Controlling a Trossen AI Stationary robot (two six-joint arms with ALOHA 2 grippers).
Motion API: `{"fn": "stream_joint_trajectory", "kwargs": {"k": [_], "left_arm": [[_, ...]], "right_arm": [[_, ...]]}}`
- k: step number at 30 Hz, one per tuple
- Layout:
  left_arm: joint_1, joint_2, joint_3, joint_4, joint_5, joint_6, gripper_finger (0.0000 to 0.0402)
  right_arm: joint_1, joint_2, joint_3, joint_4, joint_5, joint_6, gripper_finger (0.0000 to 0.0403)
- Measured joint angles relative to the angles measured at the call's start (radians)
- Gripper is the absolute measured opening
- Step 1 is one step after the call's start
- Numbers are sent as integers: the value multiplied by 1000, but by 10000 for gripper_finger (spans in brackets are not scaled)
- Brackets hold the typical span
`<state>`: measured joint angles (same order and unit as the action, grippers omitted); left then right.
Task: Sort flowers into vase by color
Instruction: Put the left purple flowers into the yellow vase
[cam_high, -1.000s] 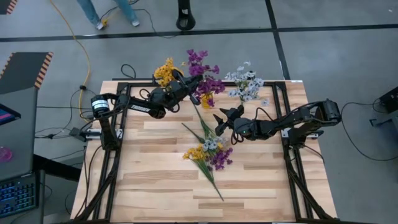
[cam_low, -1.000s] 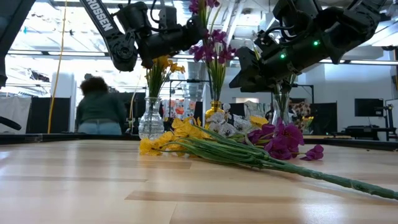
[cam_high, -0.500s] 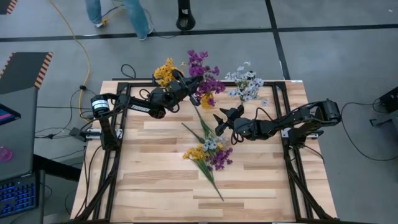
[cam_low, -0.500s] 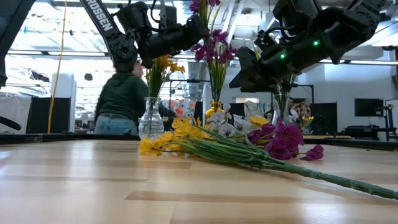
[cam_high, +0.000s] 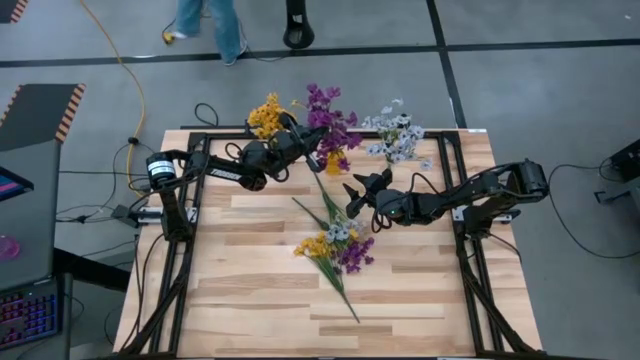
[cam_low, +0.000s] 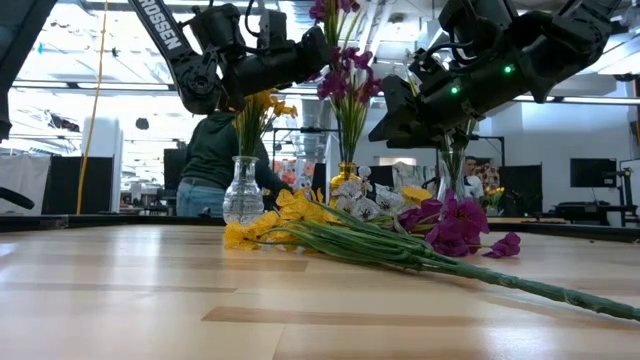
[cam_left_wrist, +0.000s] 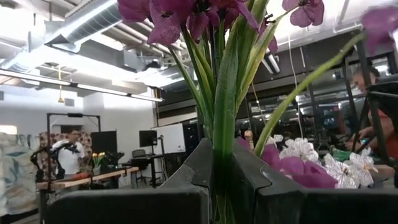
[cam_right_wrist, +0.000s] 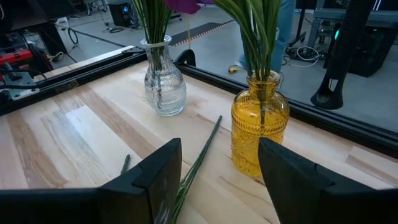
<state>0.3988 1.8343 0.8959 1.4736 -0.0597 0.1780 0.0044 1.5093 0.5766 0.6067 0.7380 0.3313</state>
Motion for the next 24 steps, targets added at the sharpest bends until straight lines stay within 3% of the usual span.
{"fn": "stream_joint_trajectory", "kwargs": {"k": [24], "left_arm": [[1,0,29,-47,29,38,9]], "right_arm": [[0,0,0,0,0,0,240]]}}
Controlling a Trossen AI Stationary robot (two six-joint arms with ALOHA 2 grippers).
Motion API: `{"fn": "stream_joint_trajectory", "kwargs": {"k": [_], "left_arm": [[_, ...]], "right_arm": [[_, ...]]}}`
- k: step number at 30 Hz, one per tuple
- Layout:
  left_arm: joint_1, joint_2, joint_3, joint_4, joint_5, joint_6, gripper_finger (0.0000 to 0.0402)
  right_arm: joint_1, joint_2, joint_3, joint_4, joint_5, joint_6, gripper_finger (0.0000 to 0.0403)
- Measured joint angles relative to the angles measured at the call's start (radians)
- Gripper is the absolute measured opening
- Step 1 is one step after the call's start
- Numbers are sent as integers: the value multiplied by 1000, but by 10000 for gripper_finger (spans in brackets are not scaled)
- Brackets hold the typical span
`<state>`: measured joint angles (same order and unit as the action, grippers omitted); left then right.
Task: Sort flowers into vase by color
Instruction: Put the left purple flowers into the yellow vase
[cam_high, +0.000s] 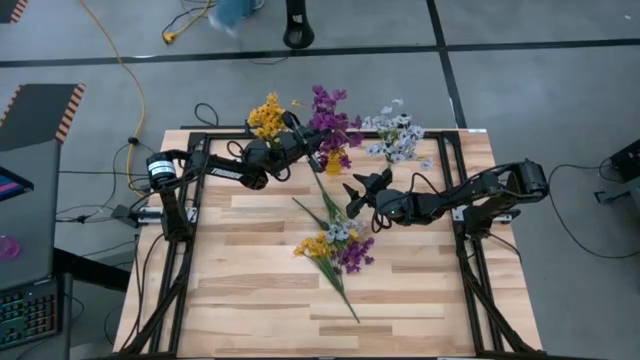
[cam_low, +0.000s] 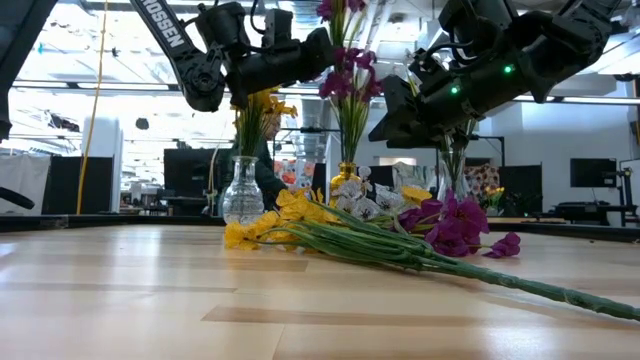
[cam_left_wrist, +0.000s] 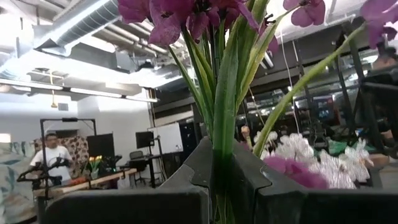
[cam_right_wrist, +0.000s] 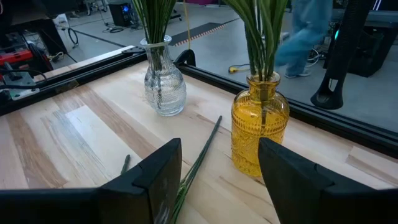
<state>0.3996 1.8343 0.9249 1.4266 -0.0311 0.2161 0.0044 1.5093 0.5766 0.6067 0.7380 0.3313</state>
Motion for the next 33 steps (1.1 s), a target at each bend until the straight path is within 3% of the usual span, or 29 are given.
{"fn": "stream_joint_trajectory", "kwargs": {"k": [22,33], "left_arm": [[10,0,0,-44,-1,-33,9],[10,0,0,-182,-58,-80,9]], "right_arm": [[0,0,0,0,0,0,240],[0,0,0,0,0,0,240]]}}
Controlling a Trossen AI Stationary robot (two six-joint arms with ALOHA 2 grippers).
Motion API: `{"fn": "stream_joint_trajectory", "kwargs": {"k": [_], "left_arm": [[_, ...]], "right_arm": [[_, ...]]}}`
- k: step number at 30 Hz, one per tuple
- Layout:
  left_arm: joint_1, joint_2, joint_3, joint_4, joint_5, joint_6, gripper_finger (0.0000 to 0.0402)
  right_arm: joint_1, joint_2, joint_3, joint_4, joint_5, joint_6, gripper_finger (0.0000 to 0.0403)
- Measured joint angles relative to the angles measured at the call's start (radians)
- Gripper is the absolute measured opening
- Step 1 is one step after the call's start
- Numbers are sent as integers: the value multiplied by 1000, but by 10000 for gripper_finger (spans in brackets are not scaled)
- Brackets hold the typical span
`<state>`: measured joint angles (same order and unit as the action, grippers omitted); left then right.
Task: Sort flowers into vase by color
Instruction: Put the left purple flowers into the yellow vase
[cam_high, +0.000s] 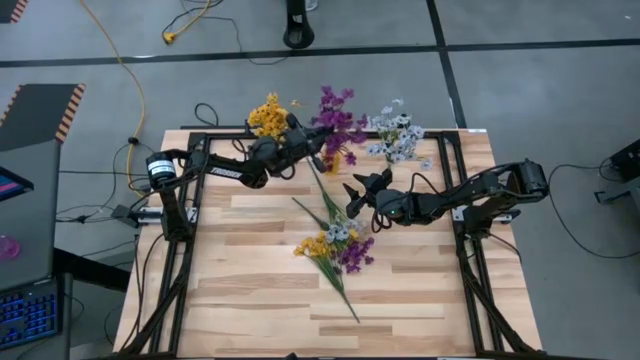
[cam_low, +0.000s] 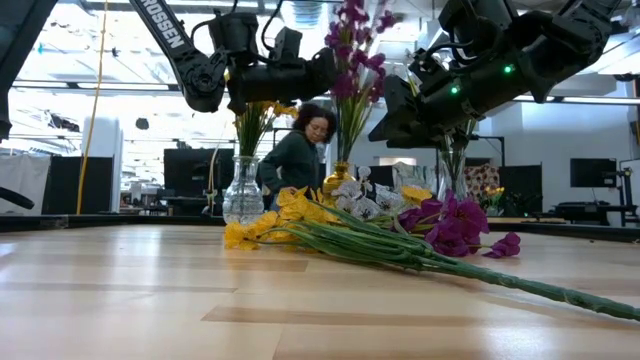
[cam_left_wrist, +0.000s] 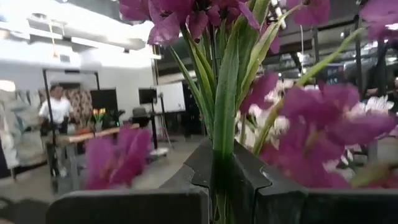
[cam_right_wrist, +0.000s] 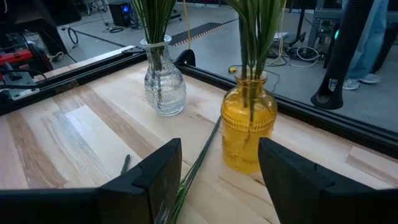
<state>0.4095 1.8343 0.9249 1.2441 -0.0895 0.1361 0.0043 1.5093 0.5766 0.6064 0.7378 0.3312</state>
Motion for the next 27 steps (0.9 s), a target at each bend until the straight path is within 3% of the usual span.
{"fn": "stream_joint_trajectory", "kwargs": {"k": [23,27], "left_arm": [[-5,0,0,-141,-6,-13,9],[-7,0,0,-184,-55,-6,9]], "right_arm": [[0,0,0,0,-1,0,240],[0,0,0,-1,-1,0,240]]}}
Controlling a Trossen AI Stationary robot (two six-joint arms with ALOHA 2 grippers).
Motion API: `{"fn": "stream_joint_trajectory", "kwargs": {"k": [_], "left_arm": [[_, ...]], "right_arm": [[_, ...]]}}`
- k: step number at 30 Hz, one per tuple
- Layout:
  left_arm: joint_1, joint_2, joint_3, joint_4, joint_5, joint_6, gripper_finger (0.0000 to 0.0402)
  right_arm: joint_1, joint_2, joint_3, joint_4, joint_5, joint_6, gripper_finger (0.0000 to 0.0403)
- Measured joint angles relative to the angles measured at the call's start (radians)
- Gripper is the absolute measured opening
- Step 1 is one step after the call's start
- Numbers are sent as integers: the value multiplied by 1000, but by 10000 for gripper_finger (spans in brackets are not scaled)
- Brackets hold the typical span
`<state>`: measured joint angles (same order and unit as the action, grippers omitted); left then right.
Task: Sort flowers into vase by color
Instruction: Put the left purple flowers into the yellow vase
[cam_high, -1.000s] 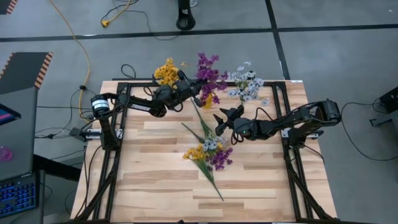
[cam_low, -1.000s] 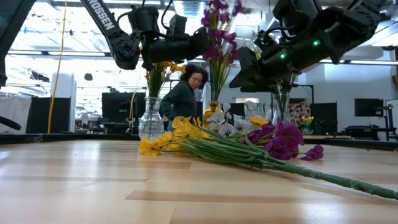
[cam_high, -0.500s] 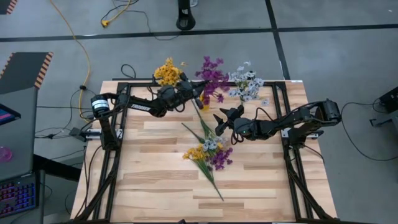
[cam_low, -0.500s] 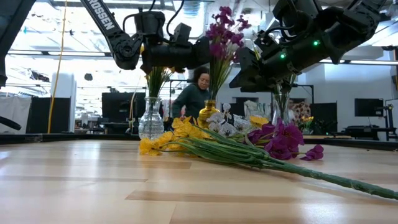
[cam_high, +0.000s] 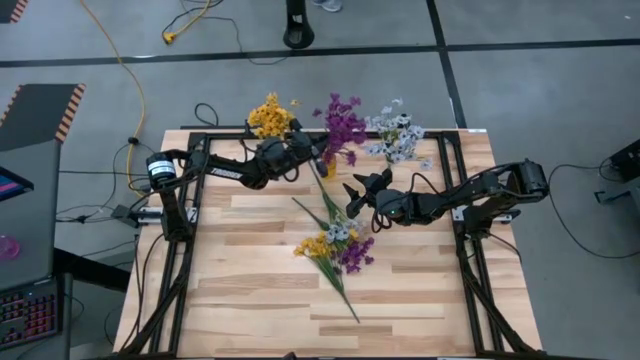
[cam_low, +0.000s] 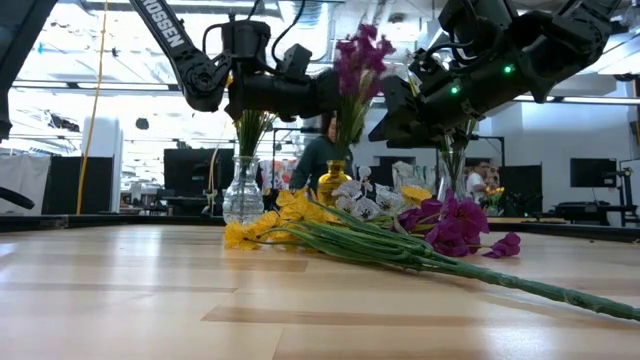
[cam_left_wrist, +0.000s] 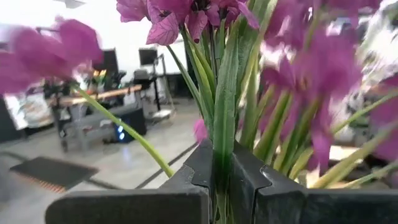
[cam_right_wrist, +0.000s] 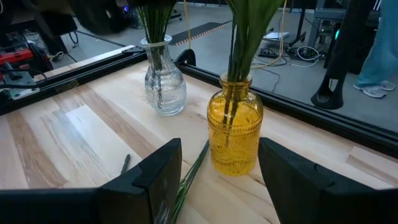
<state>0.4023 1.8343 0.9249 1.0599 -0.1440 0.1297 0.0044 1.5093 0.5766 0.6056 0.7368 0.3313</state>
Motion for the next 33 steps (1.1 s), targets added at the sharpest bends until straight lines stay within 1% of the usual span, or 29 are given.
{"fn": "stream_joint_trajectory", "kwargs": {"k": [7,14,23,27,33], "left_arm": [[-6,0,0,-42,-20,-7,9],[-24,0,0,-94,-31,47,9],[-30,0,0,-121,-101,50,10],[-30,0,0,-121,-104,50,25],[-31,0,0,-112,-100,14,73]], "right_arm": [[0,0,0,0,0,0,240],[0,0,0,-1,-1,0,240],[0,0,0,0,-1,0,240],[0,0,0,0,-2,0,240],[0,0,0,0,-2,0,240]]}}
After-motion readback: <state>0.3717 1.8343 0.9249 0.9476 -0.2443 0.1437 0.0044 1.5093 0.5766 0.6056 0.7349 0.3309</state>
